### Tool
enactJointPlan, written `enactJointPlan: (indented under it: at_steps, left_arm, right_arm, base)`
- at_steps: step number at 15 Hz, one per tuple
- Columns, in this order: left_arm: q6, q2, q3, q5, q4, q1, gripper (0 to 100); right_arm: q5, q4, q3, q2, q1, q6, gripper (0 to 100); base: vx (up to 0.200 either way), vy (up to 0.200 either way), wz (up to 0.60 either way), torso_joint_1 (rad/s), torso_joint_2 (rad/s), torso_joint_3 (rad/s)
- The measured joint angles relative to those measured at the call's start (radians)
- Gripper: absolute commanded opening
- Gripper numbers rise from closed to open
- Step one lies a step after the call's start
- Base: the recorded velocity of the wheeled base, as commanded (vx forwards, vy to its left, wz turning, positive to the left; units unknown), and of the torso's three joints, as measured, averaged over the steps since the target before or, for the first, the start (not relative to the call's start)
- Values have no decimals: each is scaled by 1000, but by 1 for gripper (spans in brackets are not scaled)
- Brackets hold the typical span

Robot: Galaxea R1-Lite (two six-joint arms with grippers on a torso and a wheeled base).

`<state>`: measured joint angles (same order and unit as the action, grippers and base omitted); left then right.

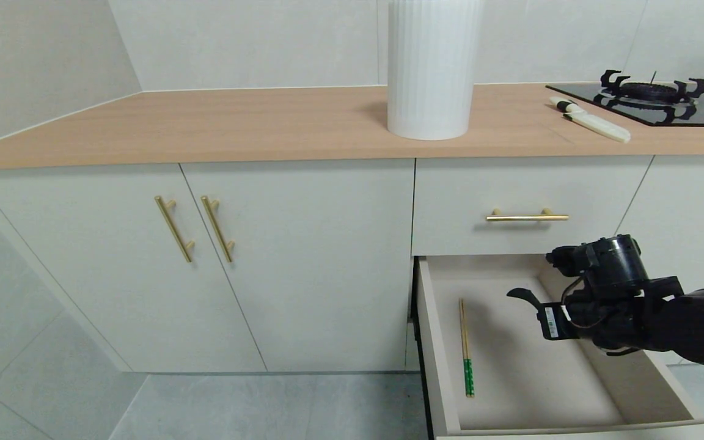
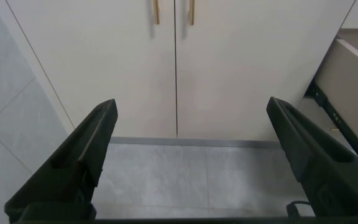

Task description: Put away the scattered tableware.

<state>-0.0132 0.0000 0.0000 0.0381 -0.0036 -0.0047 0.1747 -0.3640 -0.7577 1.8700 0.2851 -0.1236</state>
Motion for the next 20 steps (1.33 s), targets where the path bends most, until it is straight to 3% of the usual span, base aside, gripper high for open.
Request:
enactJointPlan:
  at_steps: [5, 9, 20]
  left_arm:
    - [0, 0, 0, 0, 0, 0, 100]
    - [0, 0, 0, 0, 0, 0, 100]
    - [0, 0, 0, 0, 0, 0, 100]
  right_arm:
    - [5, -253, 2, 192, 0, -1, 0]
    - [6, -340, -3, 334, -1, -5, 0]
    - [31, -373, -23, 462, -7, -2, 0]
  base:
    - [0, 0, 0, 0, 0, 0]
    - [0, 0, 0, 0, 0, 0]
    - [0, 0, 0, 0, 0, 0]
